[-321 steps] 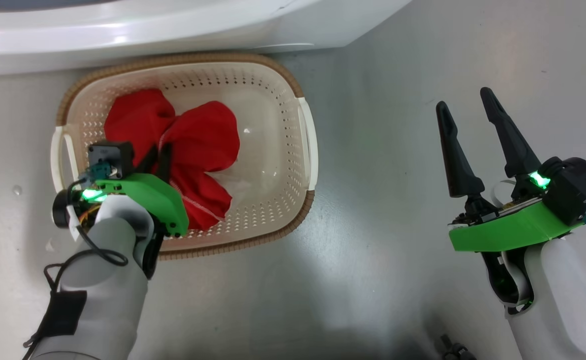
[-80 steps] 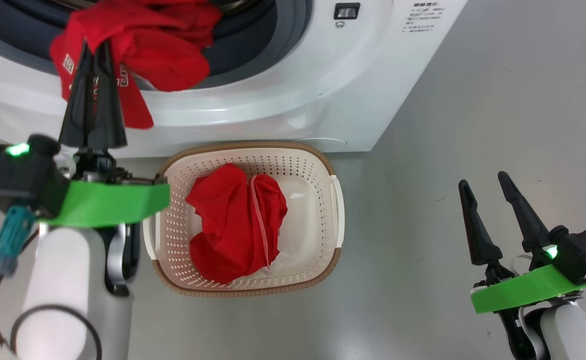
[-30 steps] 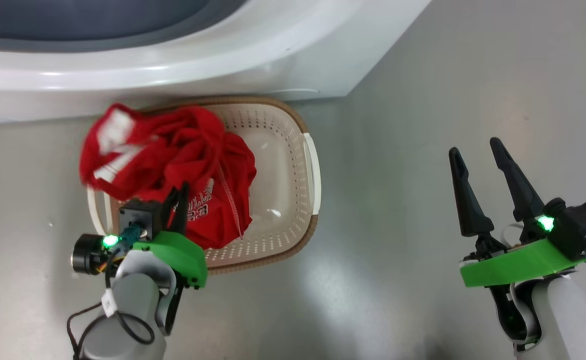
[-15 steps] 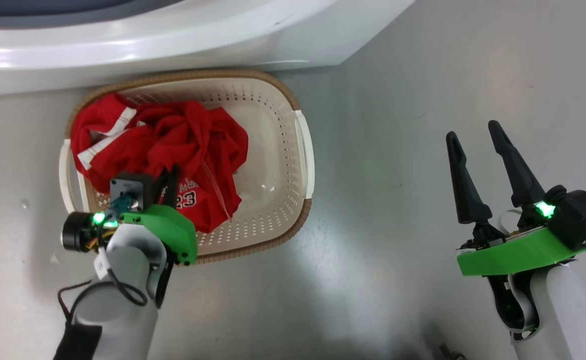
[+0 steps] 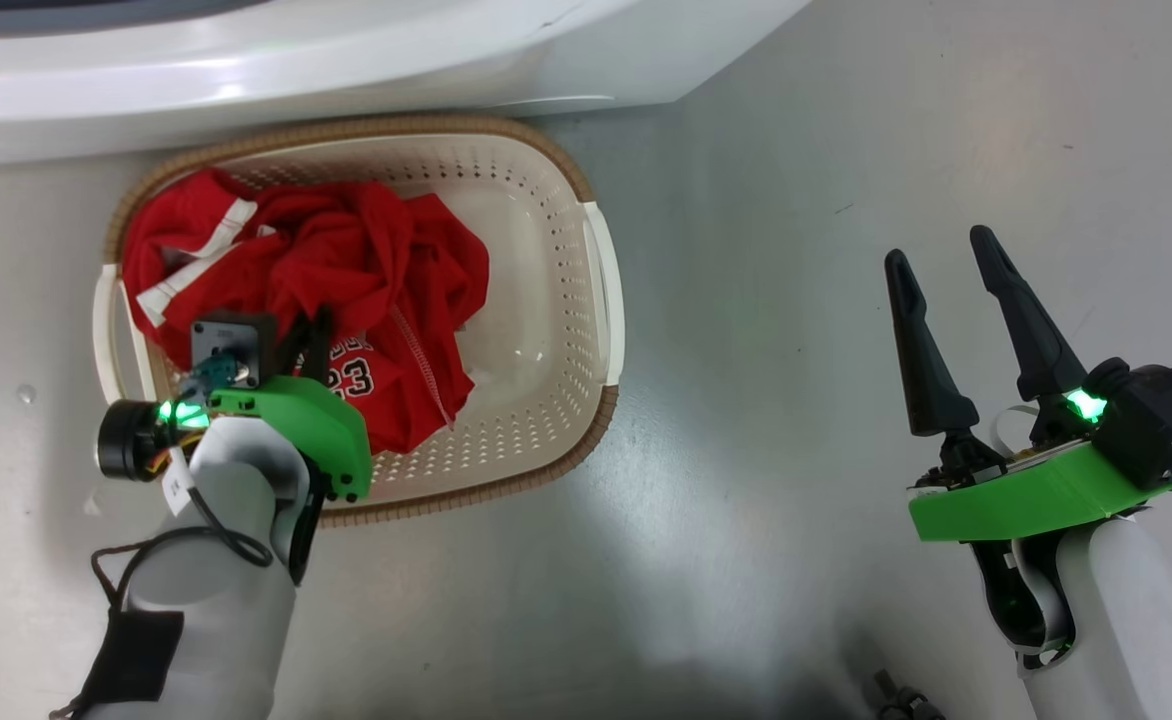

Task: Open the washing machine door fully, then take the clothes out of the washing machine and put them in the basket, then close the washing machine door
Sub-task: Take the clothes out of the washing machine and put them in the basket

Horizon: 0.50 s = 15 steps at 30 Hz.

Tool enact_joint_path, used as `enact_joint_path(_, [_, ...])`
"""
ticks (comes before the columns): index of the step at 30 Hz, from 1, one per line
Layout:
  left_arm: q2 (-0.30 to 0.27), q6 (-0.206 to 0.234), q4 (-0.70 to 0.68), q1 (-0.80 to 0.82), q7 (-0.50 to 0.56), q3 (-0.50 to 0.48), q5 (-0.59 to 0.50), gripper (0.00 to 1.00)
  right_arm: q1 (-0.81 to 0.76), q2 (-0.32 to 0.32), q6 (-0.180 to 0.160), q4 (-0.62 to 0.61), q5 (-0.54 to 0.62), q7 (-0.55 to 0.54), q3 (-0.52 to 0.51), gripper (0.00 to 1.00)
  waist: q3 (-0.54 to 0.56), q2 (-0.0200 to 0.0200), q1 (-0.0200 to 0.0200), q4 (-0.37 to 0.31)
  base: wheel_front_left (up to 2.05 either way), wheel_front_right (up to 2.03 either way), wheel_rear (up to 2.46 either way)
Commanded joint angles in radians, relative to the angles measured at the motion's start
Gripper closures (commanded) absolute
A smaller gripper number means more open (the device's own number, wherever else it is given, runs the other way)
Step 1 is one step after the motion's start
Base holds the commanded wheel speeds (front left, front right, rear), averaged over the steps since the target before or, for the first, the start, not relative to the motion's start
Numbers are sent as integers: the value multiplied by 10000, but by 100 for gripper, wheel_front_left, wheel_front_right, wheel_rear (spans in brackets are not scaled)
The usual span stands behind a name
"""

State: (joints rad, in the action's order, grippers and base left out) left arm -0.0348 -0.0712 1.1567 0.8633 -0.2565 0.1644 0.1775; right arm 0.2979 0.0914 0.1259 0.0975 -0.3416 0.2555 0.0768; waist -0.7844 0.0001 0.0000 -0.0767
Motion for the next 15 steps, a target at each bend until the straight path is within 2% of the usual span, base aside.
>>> enact_joint_path(1, [-302,-59,-28,-186,-53,-227,43,55,-62,11,48,-181,125,63,191,0,36,-1,0,24,0,0,0])
enact_joint_path(2, [-296,-63,-26,-196,-53,-238,51,26,-62,18,48,-166,123,63,180,0,61,-1,0,39,0,0,0])
enact_joint_path(3, [-288,-69,-24,-218,-53,-245,58,3,-68,24,48,-148,126,63,164,0,112,-1,0,64,0,0,0])
enact_joint_path(4, [-281,-77,-33,-249,-53,-266,79,0,-77,29,48,-130,131,63,160,0,161,-1,0,83,0,0,0])
enact_joint_path(15, [-218,-176,-857,-974,-53,-589,215,0,-278,244,48,146,142,63,271,0,1173,-1,0,369,0,0,0])
